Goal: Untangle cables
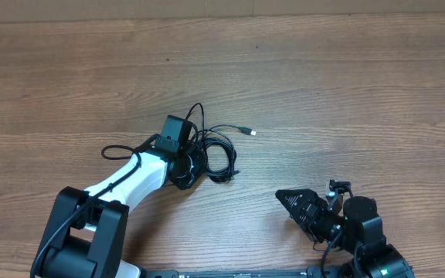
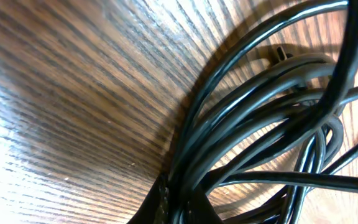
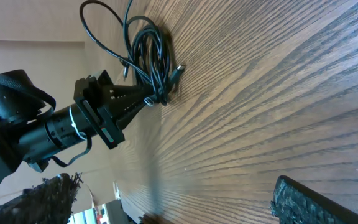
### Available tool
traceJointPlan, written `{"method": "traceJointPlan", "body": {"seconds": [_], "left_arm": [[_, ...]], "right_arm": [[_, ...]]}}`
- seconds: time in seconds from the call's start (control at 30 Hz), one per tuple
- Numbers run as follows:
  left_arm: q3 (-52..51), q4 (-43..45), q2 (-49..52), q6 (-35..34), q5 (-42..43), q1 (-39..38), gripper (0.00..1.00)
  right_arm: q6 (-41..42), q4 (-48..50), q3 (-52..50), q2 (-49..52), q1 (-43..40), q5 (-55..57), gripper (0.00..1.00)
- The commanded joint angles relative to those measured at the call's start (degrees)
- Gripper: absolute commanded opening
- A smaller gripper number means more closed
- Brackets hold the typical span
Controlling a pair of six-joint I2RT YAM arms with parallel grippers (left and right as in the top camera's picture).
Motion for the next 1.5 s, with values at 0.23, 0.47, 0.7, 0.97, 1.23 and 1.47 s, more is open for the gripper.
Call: {"method": "traceJointPlan", "body": {"seconds": [0.23, 0.47, 0.7, 0.97, 1.23, 1.47], "left_arm": [[-3.28, -2.91, 3.65, 10.99, 28.96, 0.46, 0.04], [-3.28, -3.15, 3.28, 4.13, 38.93, 0.28, 0.04], [-3.28, -2.97, 3.28, -8.66, 46.45, 0.31, 0.04], [-3.28, -2.95, 3.28, -18.23, 51.12, 0.31, 0.04], [-3.28, -2.95, 3.28, -23.04, 52.19, 0.31, 0.04], [-3.28, -2.84, 3.28, -28.04, 54.77, 0.31, 0.04]], "right_arm": [[-0.52, -0.33, 0.33, -0.09, 0.37, -4.52, 0.99], [-0.48, 1.51, 0.33, -0.09, 0.37, -4.85, 0.91], [-0.39, -0.31, 0.20, -0.09, 0.37, -5.35, 0.81], [0.09, -0.61, 0.04, -0.07, 0.37, -10.27, 0.75], [1.05, 4.48, 0.04, -0.04, 0.37, -9.40, 0.73], [-0.33, 11.50, 0.04, 0.20, 0.37, -1.64, 0.82]]}}
